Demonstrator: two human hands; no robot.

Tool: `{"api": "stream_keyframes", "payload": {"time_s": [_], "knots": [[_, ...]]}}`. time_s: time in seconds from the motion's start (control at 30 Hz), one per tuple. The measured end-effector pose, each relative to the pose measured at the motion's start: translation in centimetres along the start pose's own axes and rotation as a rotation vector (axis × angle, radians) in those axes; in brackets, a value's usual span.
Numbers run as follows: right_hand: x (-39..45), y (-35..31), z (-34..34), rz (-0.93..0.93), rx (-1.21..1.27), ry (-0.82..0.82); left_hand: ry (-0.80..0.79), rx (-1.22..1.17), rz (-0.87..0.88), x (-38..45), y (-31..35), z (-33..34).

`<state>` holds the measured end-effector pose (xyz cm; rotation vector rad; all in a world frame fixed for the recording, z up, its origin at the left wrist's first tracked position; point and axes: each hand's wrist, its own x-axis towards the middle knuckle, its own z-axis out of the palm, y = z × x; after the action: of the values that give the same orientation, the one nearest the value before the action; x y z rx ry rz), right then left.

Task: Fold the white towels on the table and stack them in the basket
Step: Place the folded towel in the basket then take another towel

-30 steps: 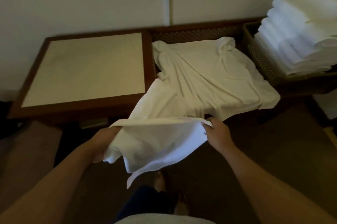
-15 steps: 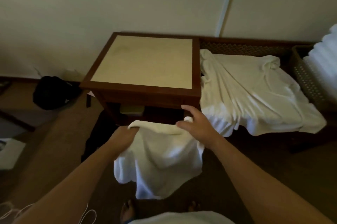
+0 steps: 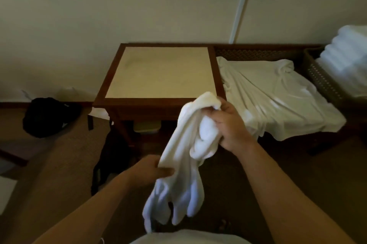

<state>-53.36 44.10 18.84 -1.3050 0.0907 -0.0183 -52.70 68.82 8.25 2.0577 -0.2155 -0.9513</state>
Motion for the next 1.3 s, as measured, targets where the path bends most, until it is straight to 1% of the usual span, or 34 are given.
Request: {"api": "stream_keyframes", "payload": {"time_s": [0.03,0.07,0.1,0.17,0.2,0.23,0.27,0.33,0.37,0.4,0.43,0.47,0.5,0.57,0.63,0.7,0.77,0.8,0.83,0.87,0.93,0.97,1.07,1.1,1.13,1.2,1.23,1.3], "knots": [[0.2,-0.6,-0.6,-0.024,0.040,0.104,0.039,0.028,-0.016,0.3,-1.5,0.5],[0.4,-1.1,-1.4,-0.041,-0.013,0.184,0.121,0.013,-0.040,0.8,-2.6,0.6],[0.6,-1.1,-2.2,-0.038,-0.157,0.240,0.223,-0.040,-0.051,1.4,-3.3,0.5],[0.8,0.0,-3.7,0.047,-0.594,0.293,0.412,-0.093,-0.025,2.2,-2.6,0.1],[0.7,1.1,-4.2,0.104,-0.776,0.261,0.442,-0.060,0.014,2.5,-1.5,-0.2],[0.4,2.3,-4.5,0.157,-0.887,0.195,0.413,-0.013,0.070,2.8,-0.1,-0.1],[0.1,3.3,-4.3,0.183,-0.924,0.079,0.347,0.045,0.124,2.9,1.6,-0.1],[-0.1,5.5,-3.7,0.167,-0.924,-0.219,0.175,0.150,0.246,2.8,5.2,-0.1],[0.2,6.6,-3.2,0.154,-0.957,-0.341,0.095,0.186,0.316,2.8,6.8,-0.1],[0.6,7.2,-2.7,0.164,-1.034,-0.427,0.040,0.224,0.384,2.8,8.0,0.0],[1.0,7.6,-2.4,0.184,-1.121,-0.473,0.015,0.250,0.431,3.0,8.5,0.0],[1.2,7.8,-2.2,0.207,-1.141,-0.453,0.017,0.256,0.445,3.2,8.7,0.0],[1.5,7.9,-2.2,0.223,-1.094,-0.402,0.040,0.245,0.435,3.5,8.5,0.0],[1.7,7.6,-2.7,0.198,-0.959,-0.311,0.137,0.202,0.371,4.2,6.9,0.5],[1.6,6.7,-3.1,0.183,-0.839,-0.301,0.238,0.129,0.245,4.9,4.2,1.2],[1.4,6.1,-3.4,0.184,-0.695,-0.261,0.247,0.063,0.143,5.6,1.0,2.1],[1.4,5.7,-3.8,0.167,-0.540,-0.150,0.249,0.005,0.042,6.0,-1.7,2.7],[1.6,5.6,-4.1,0.161,-0.519,-0.098,0.281,-0.045,-0.013,6.0,-2.5,2.7],[2.0,5.5,-4.7,0.162,-0.564,-0.067,0.335,-0.085,-0.051,6.0,-3.0,2.4],[2.3,5.6,-5.2,0.179,-0.661,-0.056,0.387,-0.109,-0.060,6.0,-3.1,1.9],[2.7,6.2,-5.9,0.249,-0.889,-0.096,0.421,-0.125,-0.012,5.7,-2.0,0.7],[2.8,6.3,-5.9,0.274,-0.943,-0.144,0.390,-0.112,0.034,5.5,-1.0,0.2],[2.4,7.8,-3.9,0.217,-0.994,-0.398,0.194,0.039,0.214,4.7,3.5,-0.1],[2.4,8.4,-3.3,0.209,-0.994,-0.423,0.136,0.042,0.268,4.5,4.8,0.0],[2.2,9.0,-2.5,0.243,-0.984,-0.409,0.106,0.012,0.309,4.3,5.6,0.1],[1.6,9.7,-1.7,0.273,-0.830,-0.317,0.138,-0.042,0.341,4.3,5.8,-0.6],[1.5,9.9,-1.6,0.271,-0.755,-0.260,0.172,-0.012,0.327,4.5,5.3,-1.1],[1.1,9.1,-1.6,0.272,-0.635,-0.192,0.183,0.150,0.276,5.0,3.2,-1.6]]}}
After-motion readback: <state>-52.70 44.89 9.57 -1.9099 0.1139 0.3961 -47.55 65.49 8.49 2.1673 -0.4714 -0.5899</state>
